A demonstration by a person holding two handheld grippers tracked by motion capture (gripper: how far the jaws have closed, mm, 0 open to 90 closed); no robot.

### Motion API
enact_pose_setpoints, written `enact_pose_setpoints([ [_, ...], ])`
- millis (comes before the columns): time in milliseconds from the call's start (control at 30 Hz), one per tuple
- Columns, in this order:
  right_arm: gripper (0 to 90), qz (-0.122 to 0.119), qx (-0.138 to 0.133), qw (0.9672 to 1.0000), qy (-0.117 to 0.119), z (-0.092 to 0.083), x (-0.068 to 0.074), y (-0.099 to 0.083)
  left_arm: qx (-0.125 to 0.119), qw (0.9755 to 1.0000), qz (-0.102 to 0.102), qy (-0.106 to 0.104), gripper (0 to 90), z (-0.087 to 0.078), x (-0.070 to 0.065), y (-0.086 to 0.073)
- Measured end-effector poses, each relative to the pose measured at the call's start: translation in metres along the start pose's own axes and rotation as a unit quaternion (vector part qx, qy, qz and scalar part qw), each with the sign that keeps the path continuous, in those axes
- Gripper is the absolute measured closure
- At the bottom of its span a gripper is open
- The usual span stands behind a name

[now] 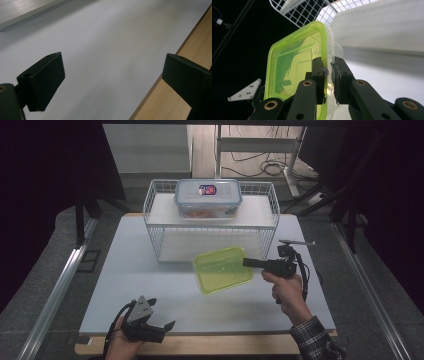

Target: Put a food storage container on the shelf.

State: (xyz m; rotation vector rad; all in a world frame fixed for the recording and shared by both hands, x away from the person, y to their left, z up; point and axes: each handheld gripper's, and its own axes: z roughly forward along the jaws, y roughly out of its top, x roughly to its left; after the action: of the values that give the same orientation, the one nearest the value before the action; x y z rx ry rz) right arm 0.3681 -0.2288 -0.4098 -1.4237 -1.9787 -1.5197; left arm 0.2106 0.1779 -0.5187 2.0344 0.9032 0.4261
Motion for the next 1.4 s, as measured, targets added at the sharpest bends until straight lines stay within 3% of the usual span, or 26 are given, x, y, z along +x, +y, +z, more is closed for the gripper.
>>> enact_pose_setpoints([
  [700,80.4,-0.013,-0.044,0.9988,0.018,-0.015,0.03,0.041,0.0,1.0,0.0,0.0,4.7,-0.001,0.001,0.0],
  [1400,80.4,-0.026,-0.077,0.9966,0.016,-0.019,0.063,0.086,-0.004,1.0,-0.004,-0.002,4.7,0.0,0.001,0.0],
])
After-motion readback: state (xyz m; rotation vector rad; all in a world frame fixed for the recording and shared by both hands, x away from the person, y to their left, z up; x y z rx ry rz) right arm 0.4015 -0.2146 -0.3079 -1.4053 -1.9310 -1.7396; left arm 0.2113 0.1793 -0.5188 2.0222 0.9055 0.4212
